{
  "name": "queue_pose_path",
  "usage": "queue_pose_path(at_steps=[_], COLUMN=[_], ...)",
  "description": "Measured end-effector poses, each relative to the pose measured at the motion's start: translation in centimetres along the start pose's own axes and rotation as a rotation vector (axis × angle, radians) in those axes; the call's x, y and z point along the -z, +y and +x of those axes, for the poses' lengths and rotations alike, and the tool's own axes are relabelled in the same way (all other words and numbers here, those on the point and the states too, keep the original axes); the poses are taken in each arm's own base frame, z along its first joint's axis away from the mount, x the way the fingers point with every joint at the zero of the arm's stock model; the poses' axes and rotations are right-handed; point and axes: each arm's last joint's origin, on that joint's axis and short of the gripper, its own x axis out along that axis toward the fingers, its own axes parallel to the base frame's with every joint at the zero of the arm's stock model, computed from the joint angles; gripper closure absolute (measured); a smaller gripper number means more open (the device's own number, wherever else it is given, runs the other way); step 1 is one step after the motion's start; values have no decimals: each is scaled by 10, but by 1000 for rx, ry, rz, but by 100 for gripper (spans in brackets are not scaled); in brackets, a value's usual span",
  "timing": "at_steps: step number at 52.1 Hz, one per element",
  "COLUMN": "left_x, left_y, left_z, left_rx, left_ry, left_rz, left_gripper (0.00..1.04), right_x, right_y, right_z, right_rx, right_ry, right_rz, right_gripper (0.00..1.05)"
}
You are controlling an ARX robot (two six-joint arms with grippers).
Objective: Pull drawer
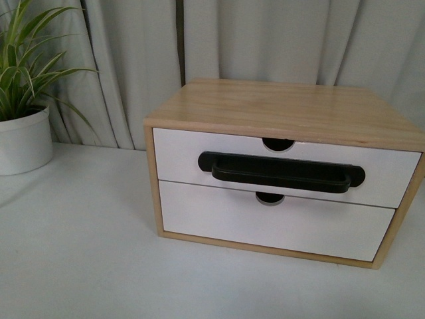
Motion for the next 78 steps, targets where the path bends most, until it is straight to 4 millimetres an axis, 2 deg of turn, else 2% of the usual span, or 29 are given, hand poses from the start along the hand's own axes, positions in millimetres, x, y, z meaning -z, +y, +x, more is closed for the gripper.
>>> queue_pose_path(at_steps=[60, 63, 70, 75, 78], left_x=[0, 0, 2, -7, -15], left_y=[0, 0, -8, -16, -21], left_z=[0, 0, 6, 12, 20], left_rx=[0, -10, -341, -291, -204], left_ry=[0, 2, 108, 100, 110], left_rz=[0, 0, -16, 10, 57], left_gripper=[6, 6, 6, 6, 6], right_x=[0, 1, -2, -19, -31], right_y=[0, 0, -1, -3, -3], right_z=[0, 0, 6, 12, 17], right_rx=[-5, -112, -273, -328, -368], right_ry=[2, 119, 278, 277, 276], right_rz=[0, 57, 148, 141, 112], right_gripper=[9, 9, 9, 9, 9])
